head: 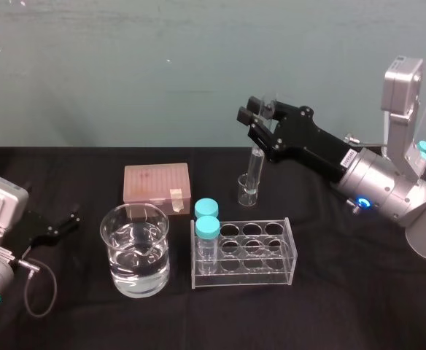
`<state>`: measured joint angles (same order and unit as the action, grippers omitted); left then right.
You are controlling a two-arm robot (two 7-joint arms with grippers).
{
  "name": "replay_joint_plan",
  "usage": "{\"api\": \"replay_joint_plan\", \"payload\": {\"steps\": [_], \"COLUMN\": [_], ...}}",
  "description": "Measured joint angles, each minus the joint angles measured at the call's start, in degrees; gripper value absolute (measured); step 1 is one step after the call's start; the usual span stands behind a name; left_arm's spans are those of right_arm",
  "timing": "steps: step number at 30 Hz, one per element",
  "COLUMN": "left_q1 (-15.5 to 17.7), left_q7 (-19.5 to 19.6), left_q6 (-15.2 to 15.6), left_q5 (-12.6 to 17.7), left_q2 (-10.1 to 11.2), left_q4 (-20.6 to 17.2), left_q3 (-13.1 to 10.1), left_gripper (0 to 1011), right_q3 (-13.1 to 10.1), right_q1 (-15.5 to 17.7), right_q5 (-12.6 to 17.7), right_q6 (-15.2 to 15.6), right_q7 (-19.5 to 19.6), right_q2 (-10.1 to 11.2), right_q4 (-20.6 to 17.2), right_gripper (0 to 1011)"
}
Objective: Hold the test tube with one hand and immerse one end into the beaker, then return it to the test tube rack.
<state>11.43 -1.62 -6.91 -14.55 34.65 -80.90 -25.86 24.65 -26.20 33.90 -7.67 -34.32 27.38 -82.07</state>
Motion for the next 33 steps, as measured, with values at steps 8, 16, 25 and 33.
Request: {"api": "replay_joint_plan", "payload": {"steps": [8, 16, 25, 33], "left_q1": [0.00, 0.00, 0.00, 0.00], "left_q7": [0.00, 0.00, 0.00, 0.00], "left_q6": [0.00, 0.00, 0.00, 0.00], "left_q5": [0.00, 0.00, 0.00, 0.00], "left_q2": [0.00, 0.00, 0.00, 0.00], "left_q4": [0.00, 0.00, 0.00, 0.00], "left_q3": [0.00, 0.00, 0.00, 0.00], "left_gripper": [1000, 1000, 1000, 1000], "right_q3": [-1.13, -1.50, -1.87, -2.66], "right_q1": [1.33, 1.41, 1.92, 2.72], "right_q5": [-2.00, -3.39, -3.76, -3.33], "right_q6": [0.56, 0.89, 1.83, 2.28], "right_q7": [1.79, 2.04, 1.56, 1.23], "right_q2": [-0.23, -1.19, -1.70, -1.26], "right_q4": [1.14, 3.42, 4.27, 2.51], "right_gripper": [241, 241, 241, 241]}}
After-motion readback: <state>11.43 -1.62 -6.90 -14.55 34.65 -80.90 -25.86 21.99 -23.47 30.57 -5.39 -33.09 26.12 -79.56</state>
